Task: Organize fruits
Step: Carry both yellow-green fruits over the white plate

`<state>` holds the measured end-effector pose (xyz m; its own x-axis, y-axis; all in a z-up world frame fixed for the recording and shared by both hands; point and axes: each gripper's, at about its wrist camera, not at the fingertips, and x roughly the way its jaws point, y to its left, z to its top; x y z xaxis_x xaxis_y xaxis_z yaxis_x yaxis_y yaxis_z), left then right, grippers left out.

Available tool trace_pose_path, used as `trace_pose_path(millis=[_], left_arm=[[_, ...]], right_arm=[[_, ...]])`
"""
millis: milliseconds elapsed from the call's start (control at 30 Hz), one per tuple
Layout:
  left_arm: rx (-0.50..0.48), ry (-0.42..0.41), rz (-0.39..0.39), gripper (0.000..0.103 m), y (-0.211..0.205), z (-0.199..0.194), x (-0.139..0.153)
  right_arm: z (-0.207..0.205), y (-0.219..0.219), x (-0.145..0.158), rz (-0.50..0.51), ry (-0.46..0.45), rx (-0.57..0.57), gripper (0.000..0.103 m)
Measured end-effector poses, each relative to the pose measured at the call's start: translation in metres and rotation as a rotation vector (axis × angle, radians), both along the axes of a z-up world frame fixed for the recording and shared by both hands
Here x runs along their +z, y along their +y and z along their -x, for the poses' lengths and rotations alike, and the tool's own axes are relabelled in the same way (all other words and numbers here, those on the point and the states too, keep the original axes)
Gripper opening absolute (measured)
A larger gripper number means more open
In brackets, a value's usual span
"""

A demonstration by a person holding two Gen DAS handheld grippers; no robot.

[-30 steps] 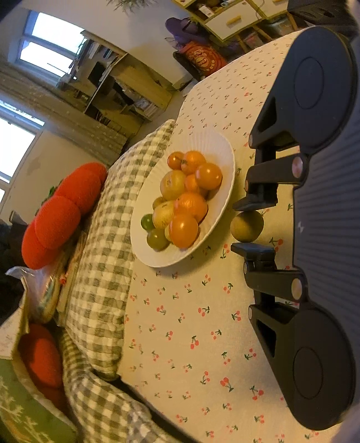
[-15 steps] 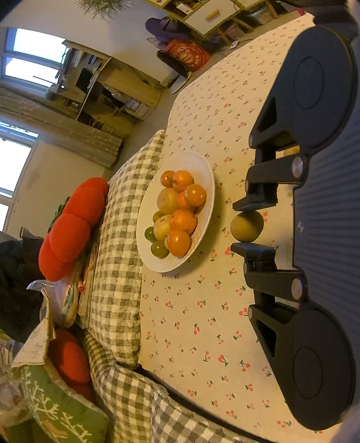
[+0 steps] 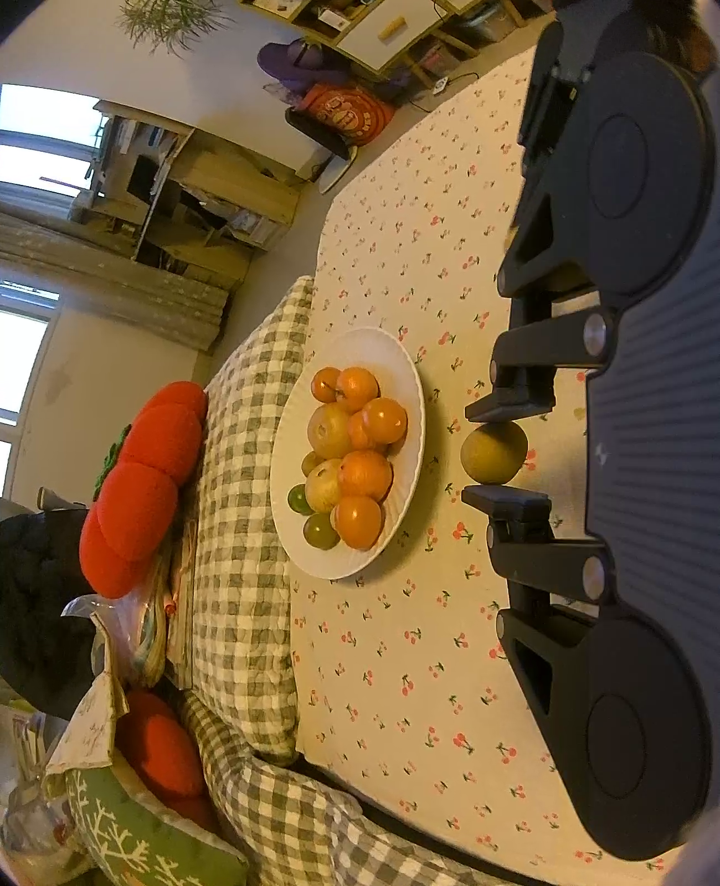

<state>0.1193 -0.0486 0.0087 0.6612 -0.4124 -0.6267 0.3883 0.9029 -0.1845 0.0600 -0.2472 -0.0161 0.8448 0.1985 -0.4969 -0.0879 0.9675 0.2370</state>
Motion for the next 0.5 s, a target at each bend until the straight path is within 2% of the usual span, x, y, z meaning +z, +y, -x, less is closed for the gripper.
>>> trace_pose_path(millis=[233,500], left_arm=[[0.010,-0.018,-0.009,0.021,-0.009,-0.028,0.000],[0.018,-0.027,0.026,0.021,-0.025,-0.070,-0.001]], right_arm=[[-0.029,-0.017,0.010,0.011,-0.025,-0.011,0.022],[-0.066,-0.018,0.014,0.042,-0.055,0.011,0.022]])
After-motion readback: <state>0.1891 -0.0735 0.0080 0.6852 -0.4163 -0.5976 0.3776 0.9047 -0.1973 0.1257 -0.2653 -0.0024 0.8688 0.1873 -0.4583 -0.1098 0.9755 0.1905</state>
